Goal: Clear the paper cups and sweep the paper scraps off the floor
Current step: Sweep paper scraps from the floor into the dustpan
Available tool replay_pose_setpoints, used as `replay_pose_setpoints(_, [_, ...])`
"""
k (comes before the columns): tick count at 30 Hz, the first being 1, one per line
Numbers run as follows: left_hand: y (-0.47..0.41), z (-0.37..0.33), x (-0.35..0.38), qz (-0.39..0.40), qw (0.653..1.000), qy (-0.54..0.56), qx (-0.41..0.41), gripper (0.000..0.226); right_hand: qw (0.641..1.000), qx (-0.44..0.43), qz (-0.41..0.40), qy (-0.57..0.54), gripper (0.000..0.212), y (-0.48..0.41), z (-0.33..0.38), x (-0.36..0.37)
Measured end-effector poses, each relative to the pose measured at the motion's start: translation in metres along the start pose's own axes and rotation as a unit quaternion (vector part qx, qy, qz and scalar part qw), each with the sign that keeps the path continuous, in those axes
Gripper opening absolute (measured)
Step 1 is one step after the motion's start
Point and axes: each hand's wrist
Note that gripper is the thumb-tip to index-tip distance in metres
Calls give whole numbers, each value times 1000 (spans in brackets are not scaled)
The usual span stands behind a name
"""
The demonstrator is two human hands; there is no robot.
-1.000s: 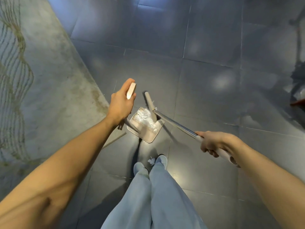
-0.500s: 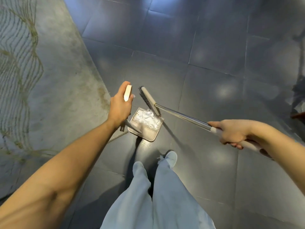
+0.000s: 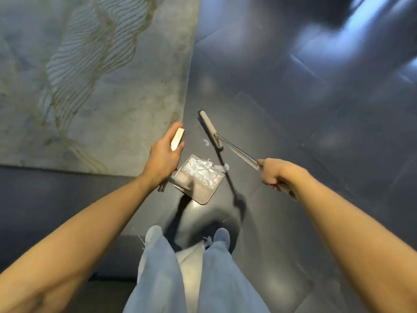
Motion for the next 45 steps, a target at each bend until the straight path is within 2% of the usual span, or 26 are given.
replay_pose_setpoints(3, [12, -4, 3, -37, 999, -8, -26, 43, 994, -41, 18, 96, 76, -22, 0, -6])
replay_pose_setpoints(8, [48, -2, -10, -80, 994, -12, -80, 42, 974, -114, 54, 189, 71, -22, 0, 0])
replay_pose_setpoints(12, [83, 1, -11, -89, 992, -19, -89, 40, 978, -107, 128, 123, 72, 7, -17, 29])
replay_pose_setpoints(17, [123, 2, -4, -103, 992, -25, -71, 40, 981, -75, 178, -3, 71, 77, -48, 63])
replay_pose_setpoints(19, [135, -1, -1, -94, 994, -20, -54, 40, 979, -79, 185, -8, 71, 108, -63, 76])
replay_pose_setpoints(24, [179, -2, -1, -90, 995, -21, -27, 40, 986, -96, 139, 3, 61, 159, -95, 96])
replay_pose_setpoints(30, [235, 1, -10, -94, 994, -13, -53, 36, 990, -80, 113, -7, 65, 193, -126, 101])
replay_pose_setpoints(33, [255, -4, -14, -103, 992, -4, -70, 36, 993, -79, 84, -6, 65, 183, -136, 97])
replay_pose_setpoints(39, [298, -13, -7, -117, 988, 7, -104, 39, 991, -92, 6, 97, 47, 140, -147, 98])
replay_pose_setpoints(45, [327, -19, 22, -156, 977, -3, -144, 41, 988, -104, -14, 114, 33, 98, -156, 99])
Point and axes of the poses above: each hand's wrist, its own y-axis away from the middle knuckle, its own x-axis out of the palm, z = x × y, and after that the axes turned 11 degrees about -z, right-handed
